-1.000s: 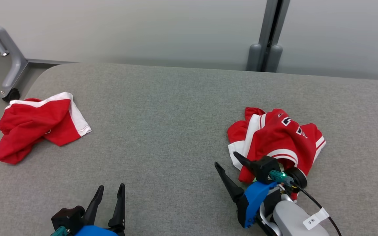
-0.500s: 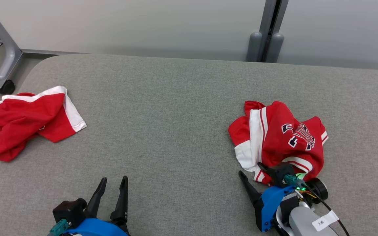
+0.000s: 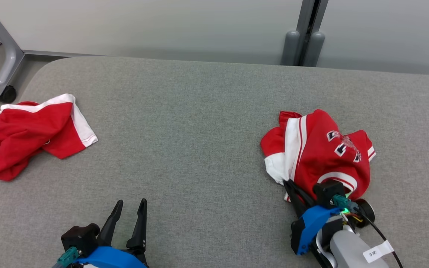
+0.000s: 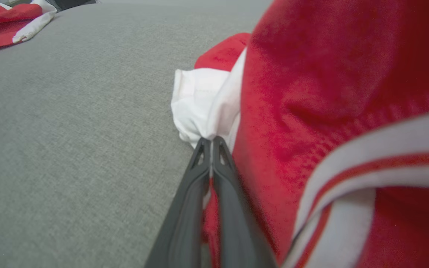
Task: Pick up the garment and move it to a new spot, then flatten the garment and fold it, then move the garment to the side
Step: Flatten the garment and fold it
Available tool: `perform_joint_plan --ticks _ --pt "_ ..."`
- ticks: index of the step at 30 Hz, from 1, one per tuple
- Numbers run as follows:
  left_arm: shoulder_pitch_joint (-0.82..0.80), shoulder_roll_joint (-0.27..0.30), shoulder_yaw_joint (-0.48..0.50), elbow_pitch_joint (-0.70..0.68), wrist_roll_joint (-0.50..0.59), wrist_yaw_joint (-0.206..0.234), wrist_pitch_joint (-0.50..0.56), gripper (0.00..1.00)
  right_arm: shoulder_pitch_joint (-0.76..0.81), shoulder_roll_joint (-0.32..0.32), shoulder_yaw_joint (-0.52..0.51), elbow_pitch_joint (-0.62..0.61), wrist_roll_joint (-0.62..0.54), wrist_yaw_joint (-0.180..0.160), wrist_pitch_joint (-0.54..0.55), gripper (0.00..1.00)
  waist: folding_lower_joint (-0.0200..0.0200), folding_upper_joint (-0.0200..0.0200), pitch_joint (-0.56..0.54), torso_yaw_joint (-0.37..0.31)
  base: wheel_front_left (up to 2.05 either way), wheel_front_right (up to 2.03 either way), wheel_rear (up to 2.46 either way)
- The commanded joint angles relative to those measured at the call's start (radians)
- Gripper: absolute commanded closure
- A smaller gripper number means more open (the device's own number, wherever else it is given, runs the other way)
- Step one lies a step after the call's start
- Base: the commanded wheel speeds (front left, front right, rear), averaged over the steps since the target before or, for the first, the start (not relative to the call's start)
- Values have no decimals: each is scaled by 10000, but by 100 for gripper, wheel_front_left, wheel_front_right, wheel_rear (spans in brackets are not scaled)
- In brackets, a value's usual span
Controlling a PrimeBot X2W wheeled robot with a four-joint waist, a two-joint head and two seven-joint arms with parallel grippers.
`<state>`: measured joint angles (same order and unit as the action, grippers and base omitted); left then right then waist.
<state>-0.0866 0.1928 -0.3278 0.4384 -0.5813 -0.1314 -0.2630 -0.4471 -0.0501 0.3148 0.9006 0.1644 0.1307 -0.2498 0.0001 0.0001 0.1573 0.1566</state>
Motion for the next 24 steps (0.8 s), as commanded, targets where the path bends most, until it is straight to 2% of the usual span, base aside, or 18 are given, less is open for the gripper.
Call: perform_joint_plan --ticks 1,4,5,9,15,20,24 --pt "-39 71 23 25 -23 14 -26 0 -199 -24 62 -337 90 1 -117 100 -1 -1 -62 15 0 0 0" --pt "57 64 26 79 18 14 -26 0 -361 -26 206 -1476 350 -1 -163 100 -1 -1 -193 26 0 0 0" --pt "57 64 26 79 18 14 -26 0 -361 -26 206 -1476 350 -1 -163 100 -1 -1 -193 26 0 0 0" --pt "171 -11 -19 142 112 14 -26 0 -588 -27 526 -3231 684 0 -162 100 -1 -1 -422 74 0 0 0" --pt "193 -128 -111 251 195 14 -26 0 -2661 -10 1365 -5193 1270 0 -165 100 -1 -1 -688 301 0 0 0" --pt "231 -165 -102 380 199 14 -26 0 -4983 -27 1163 -5976 1382 -1 -160 100 -1 -1 -827 565 0 0 0" --pt "409 -197 53 473 198 14 -26 0 -6040 -155 1158 -5721 1077 0 -158 100 -1 -1 -927 551 0 0 0"
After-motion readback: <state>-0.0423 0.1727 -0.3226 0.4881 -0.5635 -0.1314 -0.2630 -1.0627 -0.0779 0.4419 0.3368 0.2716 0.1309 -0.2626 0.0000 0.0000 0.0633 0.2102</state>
